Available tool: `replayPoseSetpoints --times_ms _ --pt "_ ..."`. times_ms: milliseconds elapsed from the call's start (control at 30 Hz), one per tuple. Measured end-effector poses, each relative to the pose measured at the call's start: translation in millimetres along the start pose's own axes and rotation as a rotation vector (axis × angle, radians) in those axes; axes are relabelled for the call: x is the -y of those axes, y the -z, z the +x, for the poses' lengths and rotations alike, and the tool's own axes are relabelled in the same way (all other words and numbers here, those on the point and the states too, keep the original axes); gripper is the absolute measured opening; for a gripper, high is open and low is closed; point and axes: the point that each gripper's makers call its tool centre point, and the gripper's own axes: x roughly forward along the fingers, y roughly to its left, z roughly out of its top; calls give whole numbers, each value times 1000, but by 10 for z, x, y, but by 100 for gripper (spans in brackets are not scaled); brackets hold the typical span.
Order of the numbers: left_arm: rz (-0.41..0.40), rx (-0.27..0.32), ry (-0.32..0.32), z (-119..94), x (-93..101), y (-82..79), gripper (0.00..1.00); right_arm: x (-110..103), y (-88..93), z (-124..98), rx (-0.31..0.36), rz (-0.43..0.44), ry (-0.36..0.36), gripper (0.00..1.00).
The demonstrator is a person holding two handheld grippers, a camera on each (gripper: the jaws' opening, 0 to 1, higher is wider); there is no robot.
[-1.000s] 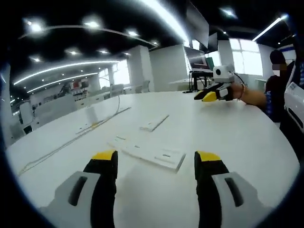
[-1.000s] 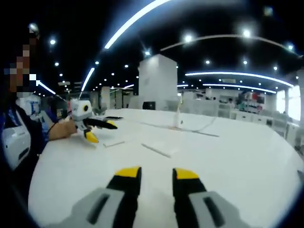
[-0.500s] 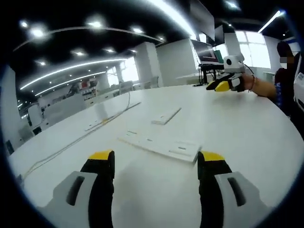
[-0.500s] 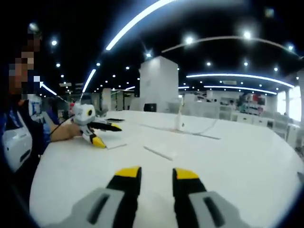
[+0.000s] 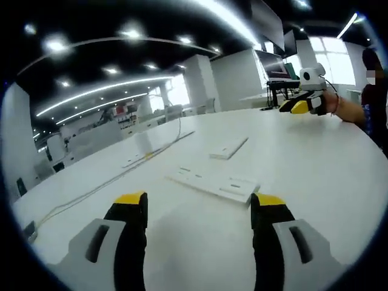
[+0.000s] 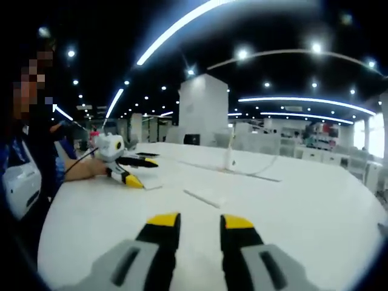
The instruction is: Locate the socket holder cover, grip the socket holder cover, clip it into the socket holder slot.
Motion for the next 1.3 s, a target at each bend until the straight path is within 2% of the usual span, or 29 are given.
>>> replayPoseSetpoints --times_ms 433,900,1000,1067,1100,1133,1167,1300 --pt "12 3 -31 -5 -52 2 69 7 7 -5 -1 -9 12 28" --pt "15 5 -36 10 -61 -9 69 3 0 -11 3 -12 17 28" --pt "45 16 -6 -15 -10 -40 66 0 6 -9 -1 -14 14 28" --pt "60 81 25 -42 43 -169 66 -2 -10 -16 4 -16 10 28" --pt "126 127 143 -40 219 -335 66 5 -19 -22 8 -15 12 28" --pt "158 98 162 6 212 -330 65 26 -28 -35 13 -11 20 28" --pt "157 99 168 28 205 -347 62 39 -30 -41 14 -9 25 28" --pt "193 86 295 140 248 -389 53 92 -52 -68 26 -1 46 28"
